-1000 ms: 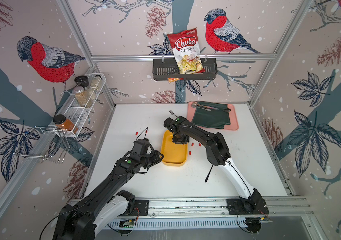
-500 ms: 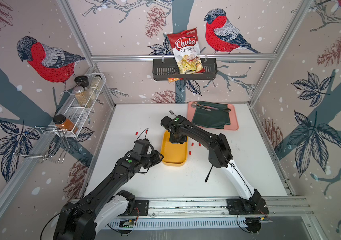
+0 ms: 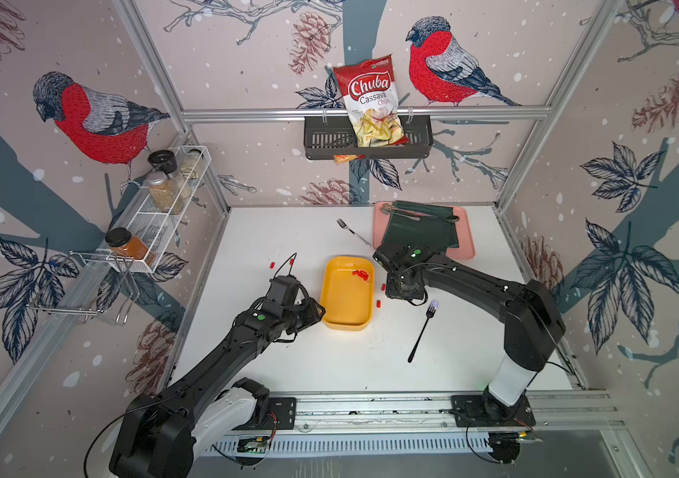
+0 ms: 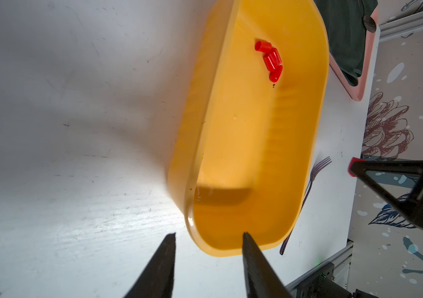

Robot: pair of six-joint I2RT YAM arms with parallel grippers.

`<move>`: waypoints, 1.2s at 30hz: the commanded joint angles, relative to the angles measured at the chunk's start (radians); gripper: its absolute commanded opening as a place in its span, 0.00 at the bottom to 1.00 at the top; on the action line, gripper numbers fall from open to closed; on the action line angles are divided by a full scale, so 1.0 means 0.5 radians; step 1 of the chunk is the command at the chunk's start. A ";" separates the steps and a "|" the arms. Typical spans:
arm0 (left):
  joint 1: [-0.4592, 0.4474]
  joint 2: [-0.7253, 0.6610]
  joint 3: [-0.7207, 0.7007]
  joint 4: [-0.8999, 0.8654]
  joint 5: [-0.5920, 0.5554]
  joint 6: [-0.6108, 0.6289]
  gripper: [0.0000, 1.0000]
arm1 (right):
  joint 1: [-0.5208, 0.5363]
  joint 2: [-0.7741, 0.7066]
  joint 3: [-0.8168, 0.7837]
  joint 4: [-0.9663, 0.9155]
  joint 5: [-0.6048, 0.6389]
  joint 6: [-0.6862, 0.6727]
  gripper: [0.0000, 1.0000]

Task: Take the screw protection sleeves out of the storage box
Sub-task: Place the screw protection sleeve at the center of the board.

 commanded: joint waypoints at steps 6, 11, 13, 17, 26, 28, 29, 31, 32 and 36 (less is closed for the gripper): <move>0.007 -0.002 0.022 0.049 -0.011 0.022 0.44 | -0.114 0.069 -0.132 0.444 0.010 -0.126 0.05; 0.007 -0.020 0.015 0.028 -0.035 0.035 0.44 | -0.220 0.170 -0.092 0.471 0.029 -0.273 0.07; 0.007 -0.026 0.016 0.023 -0.044 0.035 0.44 | -0.262 0.211 -0.084 0.473 0.041 -0.325 0.07; 0.007 -0.039 0.014 0.028 -0.051 0.027 0.44 | -0.306 0.270 -0.083 0.521 0.049 -0.397 0.10; 0.010 -0.056 0.040 0.008 -0.100 0.029 0.44 | -0.353 0.380 -0.100 0.556 0.084 -0.462 0.14; 0.010 -0.052 0.038 0.004 -0.097 0.035 0.44 | -0.365 0.375 -0.119 0.599 0.063 -0.471 0.17; 0.010 -0.053 0.037 0.003 -0.097 0.036 0.44 | -0.369 0.375 -0.120 0.596 0.076 -0.468 0.19; 0.010 -0.051 0.034 0.006 -0.100 0.038 0.44 | -0.377 0.379 -0.128 0.604 0.081 -0.471 0.22; 0.010 -0.049 0.031 0.010 -0.100 0.038 0.44 | -0.379 0.379 -0.128 0.610 0.083 -0.471 0.24; 0.014 -0.043 0.036 0.016 -0.102 0.053 0.45 | -0.388 0.363 -0.127 0.621 0.088 -0.487 0.35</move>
